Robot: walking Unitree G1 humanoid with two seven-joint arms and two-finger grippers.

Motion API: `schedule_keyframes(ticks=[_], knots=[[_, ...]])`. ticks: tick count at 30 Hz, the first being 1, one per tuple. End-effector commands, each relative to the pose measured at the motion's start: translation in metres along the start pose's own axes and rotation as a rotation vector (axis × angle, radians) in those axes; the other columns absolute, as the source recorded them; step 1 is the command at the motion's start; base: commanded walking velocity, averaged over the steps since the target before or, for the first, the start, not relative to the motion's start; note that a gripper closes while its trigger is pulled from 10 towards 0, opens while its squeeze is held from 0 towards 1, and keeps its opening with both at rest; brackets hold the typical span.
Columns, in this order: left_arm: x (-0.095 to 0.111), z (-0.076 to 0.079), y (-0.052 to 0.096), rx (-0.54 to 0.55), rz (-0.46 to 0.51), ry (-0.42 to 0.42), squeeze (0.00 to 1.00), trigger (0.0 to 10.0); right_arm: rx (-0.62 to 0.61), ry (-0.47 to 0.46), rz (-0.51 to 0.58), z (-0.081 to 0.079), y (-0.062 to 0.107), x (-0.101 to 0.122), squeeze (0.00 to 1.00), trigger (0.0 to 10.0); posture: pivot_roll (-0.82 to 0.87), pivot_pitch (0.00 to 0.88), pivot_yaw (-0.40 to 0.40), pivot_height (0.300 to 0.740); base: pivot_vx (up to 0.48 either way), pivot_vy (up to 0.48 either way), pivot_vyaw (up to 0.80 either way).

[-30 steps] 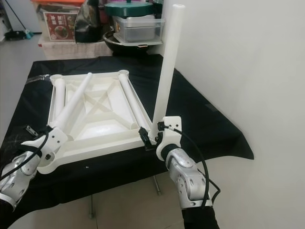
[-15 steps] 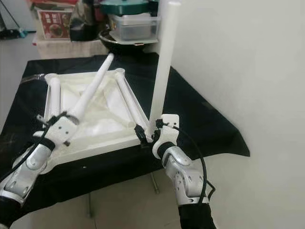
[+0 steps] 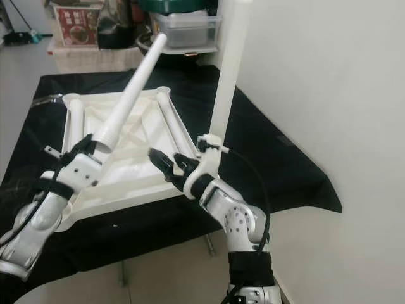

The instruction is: Building children table

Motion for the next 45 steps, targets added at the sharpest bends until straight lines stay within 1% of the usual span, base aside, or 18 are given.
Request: schedule_keyframes(ticks=[1, 4, 5, 7, 11, 13, 16, 21, 24, 26, 30, 31, 33, 41, 42, 43, 44, 45], knots=[[0.016, 0.002, 0.002, 0.004, 0.068, -0.007, 0.00, 10.0, 0.038, -0.017, -0.014, -0.006, 0.001, 0.001, 0.00, 10.0, 0.08, 0.000, -0.097, 0.740, 0.000, 0.000, 0.00], [0.034, 0.012, 0.011, -0.020, 0.144, -0.016, 0.00, 10.0, 0.042, -0.039, -0.029, -0.003, -0.004, 0.006, 0.00, 10.0, 0.09, 0.000, -0.105, 0.740, 0.000, 0.000, 0.00], [0.034, 0.012, 0.011, -0.020, 0.144, -0.016, 0.00, 10.0, 0.042, -0.039, -0.029, -0.003, -0.004, 0.006, 0.00, 10.0, 0.09, 0.000, -0.105, 0.740, 0.000, 0.000, 0.00], [0.049, 0.021, 0.019, -0.051, 0.209, -0.009, 0.00, 10.0, 0.054, -0.068, -0.045, -0.001, -0.010, 0.015, 0.00, 10.0, 0.09, 0.000, -0.110, 0.740, 0.000, 0.000, 0.00], [0.059, 0.026, 0.025, -0.059, 0.257, -0.018, 0.00, 10.0, 0.084, -0.090, -0.083, -0.001, -0.016, 0.022, 0.00, 10.0, 0.11, 0.000, -0.122, 0.740, 0.000, 0.000, 0.00], [0.060, 0.026, 0.025, -0.052, 0.261, -0.022, 0.00, 10.0, 0.082, -0.089, -0.092, 0.001, -0.017, 0.022, 0.00, 10.0, 0.11, 0.000, -0.122, 0.740, 0.000, 0.000, 0.00], [0.065, 0.029, 0.025, -0.060, 0.291, -0.041, 0.00, 10.0, 0.034, -0.100, -0.130, 0.015, -0.024, 0.014, 0.00, 10.0, 0.11, 0.000, -0.125, 0.740, 0.000, 0.000, 0.00], [0.069, 0.027, 0.027, -0.046, 0.311, -0.047, 0.00, 10.0, 0.005, -0.124, -0.151, 0.022, -0.031, 0.009, 0.00, 10.0, 0.11, 0.000, -0.125, 0.740, 0.000, 0.000, 0.00], [0.072, 0.030, 0.030, -0.052, 0.326, -0.047, 0.00, 10.0, -0.015, -0.151, -0.150, 0.027, -0.037, 0.010, 0.00, 10.0, 0.11, 0.000, -0.126, 0.740, 0.000, 0.000, 0.00], [0.074, 0.036, 0.036, -0.076, 0.343, -0.048, 0.00, 10.0, -0.045, -0.181, -0.128, 0.033, -0.045, 0.016, 0.00, 10.0, 0.11, 0.000, -0.127, 0.740, 0.000, 0.000, 0.00], [0.073, 0.040, 0.040, -0.087, 0.347, -0.053, 0.00, 10.0, -0.057, -0.196, -0.106, 0.034, -0.051, 0.024, 0.00, 10.0, 0.11, 0.000, -0.129, 0.740, 0.000, 0.000, 0.00], [0.070, 0.041, 0.042, -0.091, 0.346, -0.062, 0.00, 10.0, -0.051, -0.221, -0.075, 0.030, -0.057, 0.035, 0.00, 10.0, 0.11, 0.000, -0.130, 0.740, 0.000, 0.000, 0.00], [0.068, 0.041, 0.044, -0.091, 0.347, -0.069, 0.00, 10.0, -0.042, -0.229, -0.065, 0.025, -0.062, 0.040, 0.00, 10.0, 0.11, 0.000, -0.131, 0.740, 0.000, 0.000, 0.00], [0.066, 0.044, 0.049, -0.111, 0.349, -0.076, 0.00, 10.0, -0.066, -0.224, -0.061, 0.027, -0.065, 0.047, 0.00, 10.0, 0.11, 0.000, -0.135, 0.740, 0.000, 0.000, 0.00], [0.065, 0.045, 0.051, -0.116, 0.347, -0.078, 0.00, 10.0, -0.068, -0.226, -0.058, 0.028, -0.065, 0.049, 0.00, 3.3, 0.11, 0.000, -0.135, 0.740, 0.000, 0.000, 0.00], [0.065, 0.045, 0.051, -0.116, 0.347, -0.078, 0.00, 10.0, -0.068, -0.226, -0.058, 0.028, -0.065, 0.049, 0.00, 3.3, 0.11, 0.000, -0.135, 0.740, 0.000, 0.000, 0.00], [0.064, 0.046, 0.052, -0.118, 0.346, -0.079, 0.00, 10.0, -0.063, -0.216, -0.068, 0.028, -0.064, 0.048, 0.00, 0.0, 0.10, 0.000, -0.135, 0.740, 0.000, 0.000, 0.00], [0.063, 0.046, 0.052, -0.119, 0.346, -0.080, 0.00, 10.0, -0.058, -0.210, -0.077, 0.028, -0.064, 0.048, 0.00, 0.0, 0.10, 0.000, -0.135, 0.740, 0.000, 0.000, 0.00]])
Point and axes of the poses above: a point about 5 cm out from each wrist's last joint towards the gripper, its own y axis pointing back from the gripper into the wrist, its own x axis along the axis of the wrist's last joint, z = x × y, the point moved 6 cm from there along -y, pointing out of the wrist towards the gripper, and after that the axes turned 6 degrees about -y, right-handed, at the moved point
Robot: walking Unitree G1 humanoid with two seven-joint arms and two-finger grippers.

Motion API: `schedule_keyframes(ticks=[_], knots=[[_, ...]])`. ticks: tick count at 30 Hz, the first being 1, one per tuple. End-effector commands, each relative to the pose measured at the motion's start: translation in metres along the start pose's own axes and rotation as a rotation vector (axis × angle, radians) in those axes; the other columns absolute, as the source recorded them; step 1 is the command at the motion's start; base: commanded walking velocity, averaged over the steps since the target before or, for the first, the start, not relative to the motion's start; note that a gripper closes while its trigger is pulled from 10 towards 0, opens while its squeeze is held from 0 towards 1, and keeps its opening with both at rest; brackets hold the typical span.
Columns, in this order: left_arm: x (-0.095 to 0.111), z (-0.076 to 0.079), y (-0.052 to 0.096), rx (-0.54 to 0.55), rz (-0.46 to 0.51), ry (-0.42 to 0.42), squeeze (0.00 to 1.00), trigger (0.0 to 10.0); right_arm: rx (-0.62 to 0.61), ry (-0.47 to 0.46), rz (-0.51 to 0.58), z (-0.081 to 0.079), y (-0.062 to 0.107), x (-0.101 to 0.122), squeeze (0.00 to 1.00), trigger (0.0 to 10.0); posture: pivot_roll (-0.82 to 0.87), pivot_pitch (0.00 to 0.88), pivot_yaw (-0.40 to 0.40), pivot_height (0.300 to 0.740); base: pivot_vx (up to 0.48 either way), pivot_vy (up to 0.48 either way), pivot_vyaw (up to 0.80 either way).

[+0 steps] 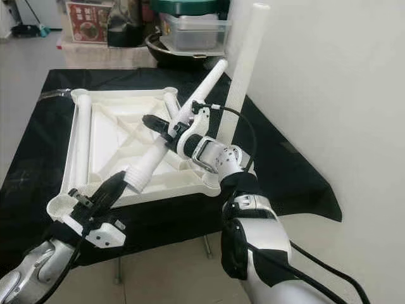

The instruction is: Building children table

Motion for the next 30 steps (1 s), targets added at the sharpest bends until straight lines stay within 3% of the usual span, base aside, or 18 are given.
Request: schedule_keyframes(ticks=[1, 6, 16, 17, 23, 26, 30], knots=[[0.009, 0.005, 0.002, -0.021, 0.049, 0.010, 0.00, 10.0, 0.012, 0.029, -0.002, -0.005, -0.001, 0.003, 0.00, 0.0, 0.10, 0.000, -0.135, 0.740, 0.000, 0.000, 0.00], [0.004, 0.006, 0.002, -0.026, 0.054, -0.012, 0.00, 10.0, 0.029, 0.031, -0.073, -0.005, -0.001, -0.011, 0.00, 0.0, 0.09, 0.000, -0.130, 0.740, 0.000, 0.000, 0.00], [-0.003, -0.001, 0.005, 0.003, 0.060, -0.091, 0.00, 10.0, 0.015, 0.021, -0.064, -0.003, 0.000, -0.006, 0.00, 0.0, 0.09, 0.000, -0.125, 0.740, 0.000, 0.000, 0.00], [-0.002, -0.009, 0.008, 0.054, 0.068, -0.085, 1.00, 10.0, 0.010, 0.021, -0.058, -0.004, -0.001, -0.004, 0.00, 0.0, 0.09, 0.000, -0.123, 0.740, 0.000, 0.000, 0.00], [-0.001, -0.017, 0.010, 0.099, 0.068, -0.074, 1.00, 10.0, 0.014, 0.024, -0.057, -0.007, -0.002, -0.004, 0.00, 0.0, 0.09, 0.000, -0.125, 0.740, 0.000, 0.000, 0.00], [-0.001, -0.028, 0.013, 0.171, 0.053, -0.116, 1.00, 10.0, 0.012, 0.017, -0.041, -0.011, -0.004, 0.000, 0.00, 0.0, 0.09, 0.000, -0.125, 0.740, 0.000, 0.000, 0.00], [0.001, -0.028, 0.022, 0.210, 0.023, -0.130, 1.00, 10.0, 0.011, 0.003, 0.027, -0.023, -0.007, 0.018, 0.00, 0.0, 0.09, 0.000, -0.119, 0.740, 0.000, 0.000, 0.00]])
Point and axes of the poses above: a point about 5 cm out from each wrist's last joint towards the gripper, its own y axis pointing back from the gripper into the wrist, its own x axis along the axis of the wrist's last joint, z = x × y, the point moved 6 cm from there along -y, pointing out of the wrist towards the gripper, and after that the axes turned 6 degrees about -y, right-handed, at the moved point
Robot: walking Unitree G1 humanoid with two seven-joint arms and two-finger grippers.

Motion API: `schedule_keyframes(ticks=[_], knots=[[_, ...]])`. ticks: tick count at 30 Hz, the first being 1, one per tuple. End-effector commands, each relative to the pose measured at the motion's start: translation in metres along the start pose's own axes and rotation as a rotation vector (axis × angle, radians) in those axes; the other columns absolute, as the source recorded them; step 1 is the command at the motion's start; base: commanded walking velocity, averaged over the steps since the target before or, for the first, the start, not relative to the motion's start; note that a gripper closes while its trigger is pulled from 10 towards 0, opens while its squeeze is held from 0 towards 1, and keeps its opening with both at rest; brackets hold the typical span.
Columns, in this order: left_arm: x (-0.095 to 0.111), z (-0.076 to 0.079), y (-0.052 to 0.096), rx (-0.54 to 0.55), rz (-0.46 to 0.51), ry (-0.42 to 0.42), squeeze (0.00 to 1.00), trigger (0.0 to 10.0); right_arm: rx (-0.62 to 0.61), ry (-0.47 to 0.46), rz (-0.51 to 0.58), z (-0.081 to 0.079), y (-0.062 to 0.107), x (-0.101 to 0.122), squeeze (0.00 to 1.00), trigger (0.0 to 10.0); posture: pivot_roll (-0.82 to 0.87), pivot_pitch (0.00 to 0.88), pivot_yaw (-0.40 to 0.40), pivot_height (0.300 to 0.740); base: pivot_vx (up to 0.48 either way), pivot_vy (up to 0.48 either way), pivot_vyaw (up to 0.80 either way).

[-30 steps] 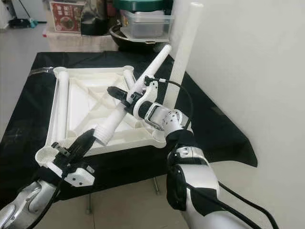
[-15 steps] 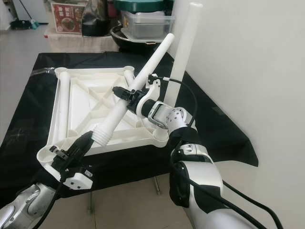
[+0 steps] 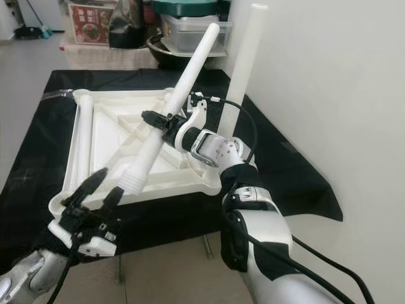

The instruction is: Building children table

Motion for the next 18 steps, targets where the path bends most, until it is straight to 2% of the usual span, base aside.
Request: schedule_keyframes(ticks=[1, 4, 6, 7, 9, 10, 11, 12, 13, 14, 15, 16, 17, 18], knots=[[0.001, -0.009, -0.002, 0.055, 0.000, -0.009, 1.00, 10.0, -0.037, 0.011, 0.047, 0.004, 0.003, 0.012, 0.00, 0.0, 0.09, 0.000, -0.119, 0.740, 0.000, 0.000, 0.00], [0.001, -0.005, 0.002, 0.043, -0.013, 0.001, 1.00, 10.0, -0.025, 0.009, 0.075, -0.003, 0.002, 0.021, 0.00, 0.0, 0.09, 0.000, -0.119, 0.740, 0.000, 0.000, 0.00], [0.000, 0.001, 0.005, 0.016, -0.028, 0.012, 1.00, 10.0, 0.002, 0.022, 0.106, -0.016, 0.001, 0.032, 0.00, 0.0, 0.10, 0.000, -0.121, 0.740, 0.000, 0.000, 0.00], [0.000, 0.001, 0.005, 0.016, -0.028, 0.012, 1.00, 10.0, 0.002, 0.022, 0.106, -0.016, 0.001, 0.032, 0.00, 0.0, 0.10, 0.000, -0.121, 0.740, 0.000, 0.000, 0.00], [-0.007, 0.005, 0.007, 0.001, -0.076, 0.026, 1.00, 10.0, 0.032, 0.077, 0.134, -0.031, 0.000, 0.041, 0.00, 0.0, 0.10, 0.000, -0.122, 0.740, 0.000, 0.000, 0.00], [-0.007, 0.005, 0.007, 0.001, -0.076, 0.026, 1.00, 10.0, 0.032, 0.077, 0.134, -0.031, 0.000, 0.041, 0.00, 0.0, 0.10, 0.000, -0.122, 0.740, 0.000, 0.000, 0.00], [-0.010, 0.005, 0.007, 0.003, -0.094, 0.028, 1.00, 10.0, 0.044, 0.103, 0.141, -0.036, 0.000, 0.043, 0.00, 0.0, 0.10, 0.000, -0.123, 0.740, 0.000, 0.000, 0.00], [-0.032, 0.005, 0.008, 0.013, -0.231, 0.090, 1.00, 10.0, 0.095, 0.235, 0.165, -0.054, 0.001, 0.047, 0.00, 0.0, 0.10, 0.000, -0.121, 0.740, 0.000, 0.000, 0.00], [-0.032, 0.005, 0.008, 0.013, -0.231, 0.090, 1.00, 10.0, 0.095, 0.235, 0.165, -0.054, 0.001, 0.047, 0.00, 0.0, 0.10, 0.000, -0.121, 0.740, 0.000, 0.000, 0.00], [-0.041, 0.006, 0.009, 0.012, -0.283, 0.120, 1.00, 10.0, 0.114, 0.278, 0.172, -0.061, 0.002, 0.047, 0.00, 0.0, 0.10, 0.000, -0.121, 0.740, 0.000, 0.000, 0.00], [-0.050, 0.002, 0.009, 0.042, -0.345, 0.162, 0.94, 10.0, 0.140, 0.351, 0.185, -0.069, 0.004, 0.046, 0.00, 0.0, 0.10, 0.000, -0.117, 0.740, 0.000, 0.000, 0.00], [-0.058, -0.001, 0.007, 0.073, -0.392, 0.197, 0.81, 10.0, 0.160, 0.407, 0.196, -0.076, 0.005, 0.045, 0.00, 0.0, 0.10, 0.000, -0.117, 0.740, 0.000, 0.000, 0.00], [-0.066, -0.006, 0.004, 0.110, -0.445, 0.244, 0.59, 10.0, 0.180, 0.485, 0.209, -0.083, 0.009, 0.041, 0.00, 0.0, 0.10, 0.000, -0.115, 0.740, 0.000, 0.000, 0.00], [-0.066, -0.006, 0.004, 0.110, -0.445, 0.244, 0.59, 10.0, 0.180, 0.485, 0.209, -0.083, 0.009, 0.041, 0.00, 0.0, 0.10, 0.000, -0.115, 0.740, 0.000, 0.000, 0.00]])
Point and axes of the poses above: a point about 5 cm out from each wrist's last joint towards the gripper, its own y axis pointing back from the gripper into the wrist, its own x axis along the axis of the wrist's last joint, z = x × y, the point moved 6 cm from there along -y, pointing out of the wrist towards the gripper, and after that the axes turned 6 degrees about -y, right-handed, at the moved point
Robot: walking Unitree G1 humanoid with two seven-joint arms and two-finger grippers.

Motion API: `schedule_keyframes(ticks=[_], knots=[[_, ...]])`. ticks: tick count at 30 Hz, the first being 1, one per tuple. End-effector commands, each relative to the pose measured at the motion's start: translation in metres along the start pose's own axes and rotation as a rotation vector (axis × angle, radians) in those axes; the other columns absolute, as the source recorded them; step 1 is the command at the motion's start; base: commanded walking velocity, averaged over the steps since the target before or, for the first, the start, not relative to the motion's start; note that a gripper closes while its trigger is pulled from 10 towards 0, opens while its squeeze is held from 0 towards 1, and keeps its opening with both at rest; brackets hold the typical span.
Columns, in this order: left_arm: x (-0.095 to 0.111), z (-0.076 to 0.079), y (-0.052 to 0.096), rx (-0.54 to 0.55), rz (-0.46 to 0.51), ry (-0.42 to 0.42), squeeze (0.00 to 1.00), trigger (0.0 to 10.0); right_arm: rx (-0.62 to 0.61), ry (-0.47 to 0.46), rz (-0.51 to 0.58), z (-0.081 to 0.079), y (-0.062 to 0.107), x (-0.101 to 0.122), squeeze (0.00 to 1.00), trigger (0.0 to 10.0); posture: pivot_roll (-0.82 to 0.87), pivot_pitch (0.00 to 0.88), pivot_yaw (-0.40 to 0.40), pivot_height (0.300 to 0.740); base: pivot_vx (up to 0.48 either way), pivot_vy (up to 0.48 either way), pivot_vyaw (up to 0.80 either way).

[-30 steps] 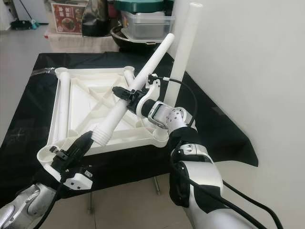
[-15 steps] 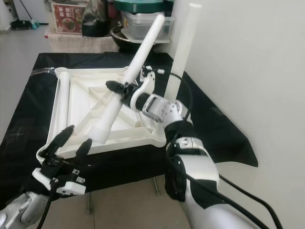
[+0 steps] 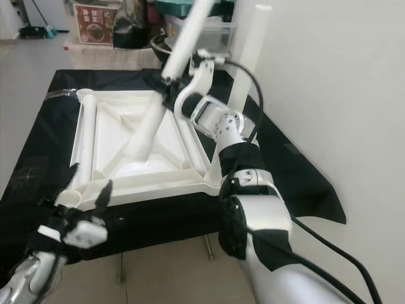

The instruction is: Building children table

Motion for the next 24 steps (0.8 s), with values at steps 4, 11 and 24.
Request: schedule_keyframes(ticks=[4, 11, 24], knots=[[-0.010, -0.006, -0.011, 0.046, -0.110, 0.129, 0.39, 10.0, 0.058, 0.133, 0.023, -0.019, 0.005, -0.003, 0.00, 0.0, 0.10, 0.000, -0.112, 0.740, 0.000, 0.000, 0.00], [-0.013, 0.000, -0.027, 0.076, -0.231, 0.394, 0.00, 10.0, 0.149, 0.213, 0.096, -0.048, 0.022, 0.000, 0.00, 7.8, 0.09, 0.000, -0.101, 0.740, 0.000, 0.000, 0.00], [-0.011, 0.032, -0.017, -0.156, -0.276, 0.558, 0.00, 10.0, 0.140, 0.240, 0.096, -0.049, 0.034, -0.015, 0.00, 10.0, 0.09, 0.000, -0.099, 0.740, 0.000, 0.000, 0.00]])
Point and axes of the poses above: a point about 5 cm out from each wrist's last joint towards the gripper, its own y axis pointing back from the gripper into the wrist, its own x axis along the axis of the wrist's last joint, z = x × y, the point moved 6 cm from there along -y, pointing out of the wrist towards the gripper, and after that the axes turned 6 degrees about -y, right-handed, at the moved point
